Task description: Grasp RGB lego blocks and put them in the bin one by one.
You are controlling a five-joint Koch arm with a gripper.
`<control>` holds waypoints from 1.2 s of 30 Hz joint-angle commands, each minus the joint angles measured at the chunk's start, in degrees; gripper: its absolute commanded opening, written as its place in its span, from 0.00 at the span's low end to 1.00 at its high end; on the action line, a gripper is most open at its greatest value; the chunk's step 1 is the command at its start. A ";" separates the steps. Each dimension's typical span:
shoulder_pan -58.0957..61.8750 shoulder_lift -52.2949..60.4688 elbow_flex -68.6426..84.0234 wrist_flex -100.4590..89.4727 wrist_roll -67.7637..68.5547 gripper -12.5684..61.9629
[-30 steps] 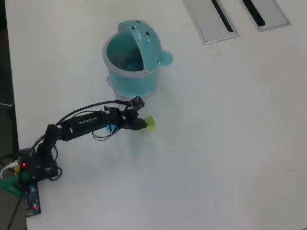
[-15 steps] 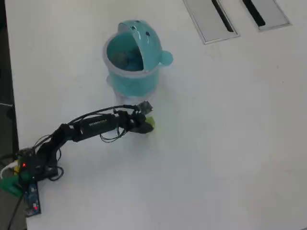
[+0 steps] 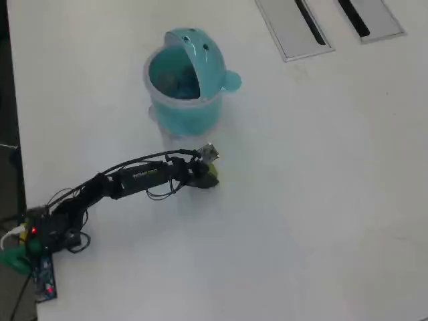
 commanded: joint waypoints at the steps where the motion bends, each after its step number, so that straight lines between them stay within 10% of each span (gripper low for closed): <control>1: 0.53 1.05 -6.33 -1.85 0.44 0.56; 36: -3.34 17.93 -13.80 10.81 -5.63 0.39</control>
